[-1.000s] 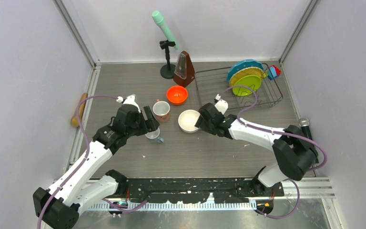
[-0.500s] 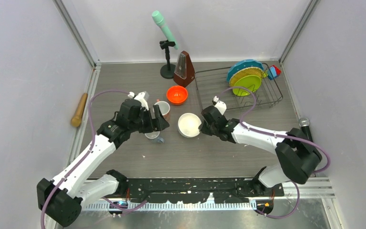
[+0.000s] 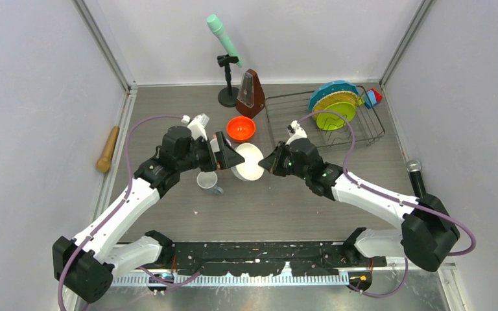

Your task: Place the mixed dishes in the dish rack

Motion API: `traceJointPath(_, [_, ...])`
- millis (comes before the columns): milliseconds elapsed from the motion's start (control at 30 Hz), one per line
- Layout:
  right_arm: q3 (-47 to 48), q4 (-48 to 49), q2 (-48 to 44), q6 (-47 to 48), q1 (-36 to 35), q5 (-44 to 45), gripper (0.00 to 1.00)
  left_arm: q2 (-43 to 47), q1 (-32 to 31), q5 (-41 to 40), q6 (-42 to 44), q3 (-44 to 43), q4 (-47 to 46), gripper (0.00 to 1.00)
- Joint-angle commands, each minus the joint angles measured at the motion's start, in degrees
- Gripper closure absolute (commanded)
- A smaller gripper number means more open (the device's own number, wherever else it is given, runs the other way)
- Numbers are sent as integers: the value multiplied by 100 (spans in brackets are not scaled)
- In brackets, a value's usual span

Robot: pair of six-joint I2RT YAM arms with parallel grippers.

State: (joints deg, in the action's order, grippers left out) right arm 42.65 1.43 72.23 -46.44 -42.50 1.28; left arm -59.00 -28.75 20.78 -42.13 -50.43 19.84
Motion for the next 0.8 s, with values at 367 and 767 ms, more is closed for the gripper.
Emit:
traceJointPath(367, [-201,1836,-357,-474,694,-1734,100,103,33,286,-518,-343,-394,9])
traceJointPath(767, [-241,2006,-473,-573,735,-1881,100,87,29,262,-656,-249,-342,12])
